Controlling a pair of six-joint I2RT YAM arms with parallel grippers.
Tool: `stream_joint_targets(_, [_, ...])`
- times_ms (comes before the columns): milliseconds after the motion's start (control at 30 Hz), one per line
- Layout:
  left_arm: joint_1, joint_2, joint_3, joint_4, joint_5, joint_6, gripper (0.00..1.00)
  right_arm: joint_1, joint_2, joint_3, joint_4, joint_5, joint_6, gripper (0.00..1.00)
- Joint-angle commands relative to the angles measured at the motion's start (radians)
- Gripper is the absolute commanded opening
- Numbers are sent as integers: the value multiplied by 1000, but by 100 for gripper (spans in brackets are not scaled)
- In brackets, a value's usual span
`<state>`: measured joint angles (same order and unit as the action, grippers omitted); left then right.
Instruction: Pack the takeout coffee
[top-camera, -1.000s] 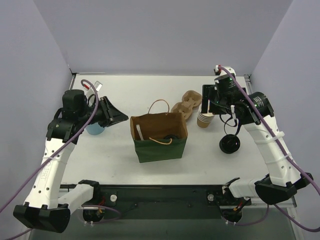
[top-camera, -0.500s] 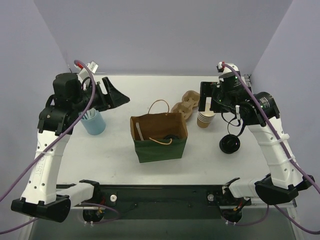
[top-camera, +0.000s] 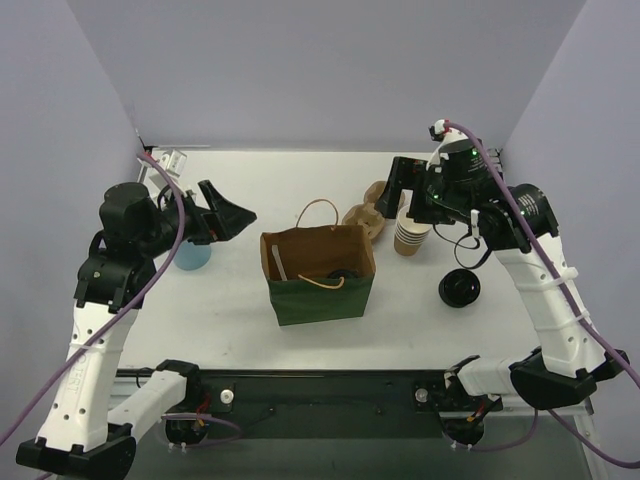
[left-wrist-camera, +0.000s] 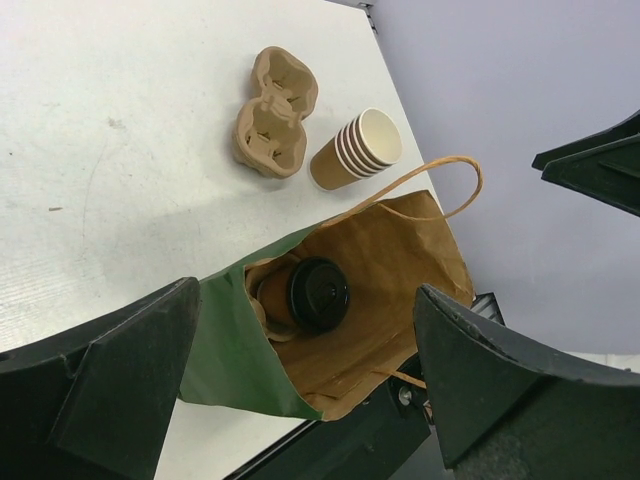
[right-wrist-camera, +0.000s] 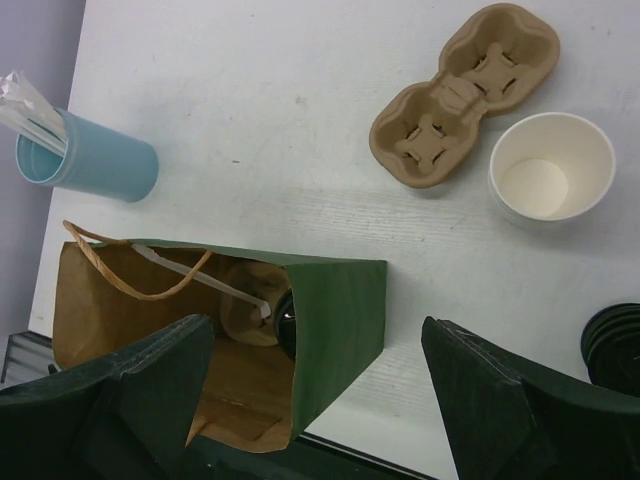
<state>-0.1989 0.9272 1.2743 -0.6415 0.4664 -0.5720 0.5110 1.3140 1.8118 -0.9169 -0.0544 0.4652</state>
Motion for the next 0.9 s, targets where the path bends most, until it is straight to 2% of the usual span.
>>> stream_joint_targets(0, [4, 1, 14, 54, -17, 18, 97, -3, -44, -32, 56, -64, 69, 90])
stream_joint_targets(233, [4, -13, 11, 34, -20, 40, 97, -3, -68, -85, 82, -55, 96, 90])
stream_joint_targets(867, [4, -24, 34, 37, -29, 49, 97, -3, -82, -103, 95, -59, 72, 89])
